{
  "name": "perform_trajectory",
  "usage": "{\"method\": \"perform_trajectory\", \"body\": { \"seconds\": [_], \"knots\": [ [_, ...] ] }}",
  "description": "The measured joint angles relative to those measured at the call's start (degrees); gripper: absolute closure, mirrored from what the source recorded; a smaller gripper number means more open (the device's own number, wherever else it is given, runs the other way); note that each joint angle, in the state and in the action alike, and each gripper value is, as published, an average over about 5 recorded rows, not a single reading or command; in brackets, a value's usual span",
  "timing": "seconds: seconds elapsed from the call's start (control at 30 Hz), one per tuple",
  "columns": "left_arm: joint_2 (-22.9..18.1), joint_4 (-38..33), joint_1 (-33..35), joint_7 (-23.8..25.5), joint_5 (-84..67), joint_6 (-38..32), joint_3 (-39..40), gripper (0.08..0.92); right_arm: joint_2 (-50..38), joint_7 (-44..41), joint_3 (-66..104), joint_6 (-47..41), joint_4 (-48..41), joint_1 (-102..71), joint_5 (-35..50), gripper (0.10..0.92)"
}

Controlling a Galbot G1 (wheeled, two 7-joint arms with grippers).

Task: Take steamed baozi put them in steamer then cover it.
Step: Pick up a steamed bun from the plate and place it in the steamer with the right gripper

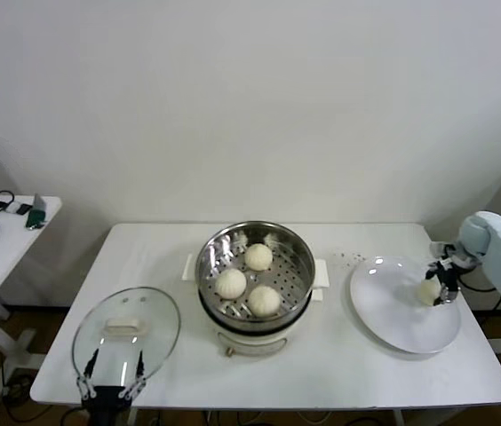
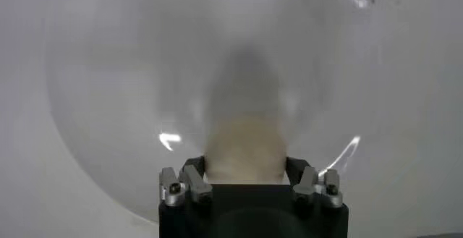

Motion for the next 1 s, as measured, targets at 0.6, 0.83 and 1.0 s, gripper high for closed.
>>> {"method": "perform_trajectory", "body": {
  "seconds": [0.6, 0.83, 1.0],
  "knots": [
    [-0.18, -1.98, 0.11, 0.3, 0.0, -0.36, 2.91, 0.177, 4.51, 5.82, -36.28, -12.83, 16.27, 31.94, 38.24, 0.304],
    [-0.15, -2.03, -0.15, 0.31, -0.59, -0.81, 3.75, 0.177, 8.82, 9.06, -46.65, -16.52, 23.45, 41.19, 50.57, 0.31],
    [0.07, -2.04, -0.42, 0.35, -1.25, -0.97, 3.88, 0.177, 12.45, 10.93, -51.81, -18.37, 27.25, 44.98, 56.93, 0.309]
  ]
}}
